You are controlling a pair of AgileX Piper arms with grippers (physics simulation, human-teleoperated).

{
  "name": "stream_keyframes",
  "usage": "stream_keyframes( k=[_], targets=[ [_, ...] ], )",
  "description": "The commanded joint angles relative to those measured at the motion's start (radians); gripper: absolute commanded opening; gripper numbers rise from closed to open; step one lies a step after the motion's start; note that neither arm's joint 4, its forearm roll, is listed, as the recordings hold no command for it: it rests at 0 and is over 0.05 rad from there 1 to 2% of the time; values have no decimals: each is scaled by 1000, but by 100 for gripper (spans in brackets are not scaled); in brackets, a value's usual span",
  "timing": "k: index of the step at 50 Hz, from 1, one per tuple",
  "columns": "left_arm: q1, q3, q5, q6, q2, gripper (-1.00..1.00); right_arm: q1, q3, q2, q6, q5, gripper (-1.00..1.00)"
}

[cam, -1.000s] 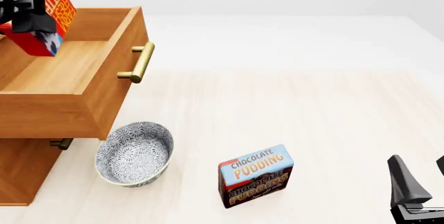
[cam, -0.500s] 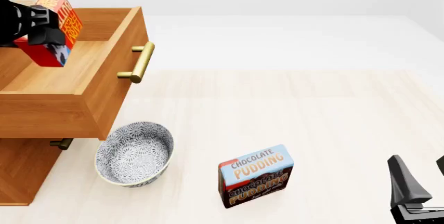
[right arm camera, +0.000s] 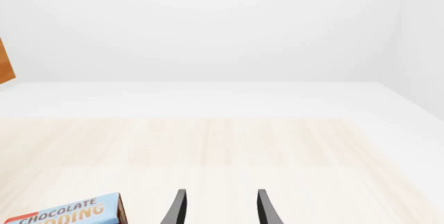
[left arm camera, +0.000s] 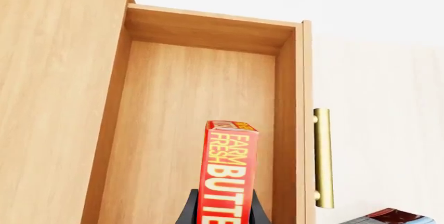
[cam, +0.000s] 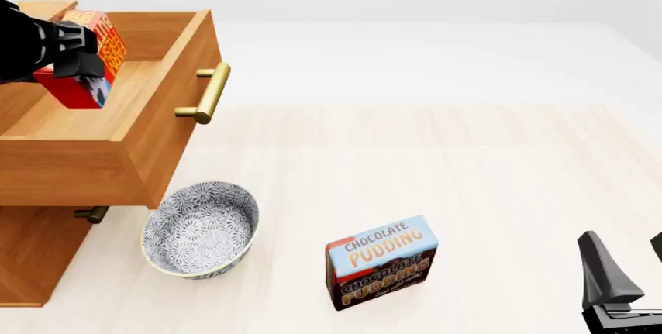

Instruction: Put the butter at the back in the top drawer of the cabinet and close it.

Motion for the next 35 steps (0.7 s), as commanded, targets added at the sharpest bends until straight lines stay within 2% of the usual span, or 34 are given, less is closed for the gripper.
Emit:
stream_keyframes(
  k=[1, 35],
  targets=[
    [13, 0, -15, 13, -4, -100, 0, 0, 0, 0, 0, 100],
    [55, 27, -54, 14, 19, -100, 0, 0, 0, 0, 0, 100]
  ],
)
